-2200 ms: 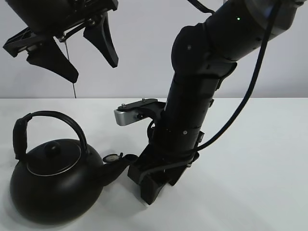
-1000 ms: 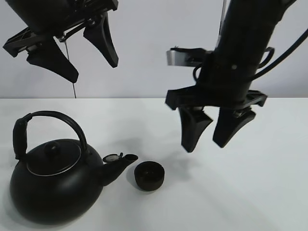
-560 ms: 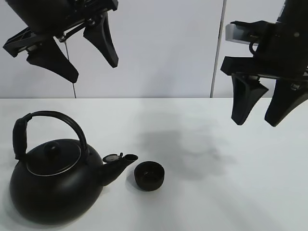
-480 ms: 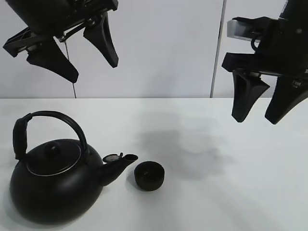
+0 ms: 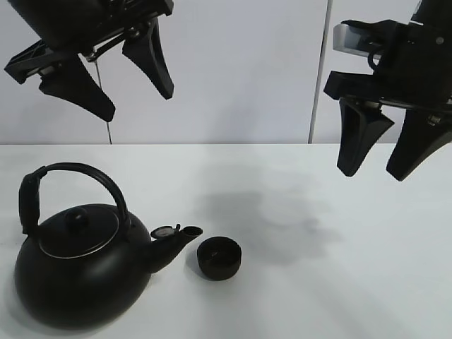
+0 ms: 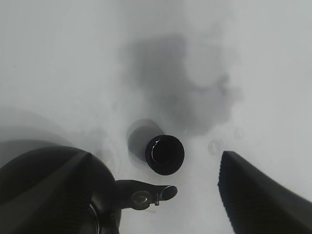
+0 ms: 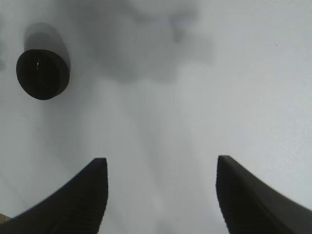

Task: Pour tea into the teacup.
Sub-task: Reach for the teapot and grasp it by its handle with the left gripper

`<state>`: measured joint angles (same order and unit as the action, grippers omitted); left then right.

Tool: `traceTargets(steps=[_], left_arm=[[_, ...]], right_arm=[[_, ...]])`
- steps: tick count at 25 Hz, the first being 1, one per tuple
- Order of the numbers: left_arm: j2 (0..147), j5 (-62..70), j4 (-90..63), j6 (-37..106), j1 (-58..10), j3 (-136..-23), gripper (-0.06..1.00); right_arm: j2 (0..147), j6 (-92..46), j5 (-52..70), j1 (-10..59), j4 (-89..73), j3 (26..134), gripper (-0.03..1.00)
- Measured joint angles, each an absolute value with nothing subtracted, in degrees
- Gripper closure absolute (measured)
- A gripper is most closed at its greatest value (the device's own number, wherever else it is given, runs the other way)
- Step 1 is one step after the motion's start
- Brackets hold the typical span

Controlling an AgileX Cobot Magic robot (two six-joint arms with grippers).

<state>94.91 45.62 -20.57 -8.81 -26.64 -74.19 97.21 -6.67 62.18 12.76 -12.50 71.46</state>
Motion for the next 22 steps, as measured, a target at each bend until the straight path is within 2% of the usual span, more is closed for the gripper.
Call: traceTargets(steps=[22], left_arm=[[94.9,45.6,-20.6,-8.8,-26.6,-74.2,0.42]], right_arm=[[96.9,-6.7,64.3,12.8,-12.6,71.4,0.52]])
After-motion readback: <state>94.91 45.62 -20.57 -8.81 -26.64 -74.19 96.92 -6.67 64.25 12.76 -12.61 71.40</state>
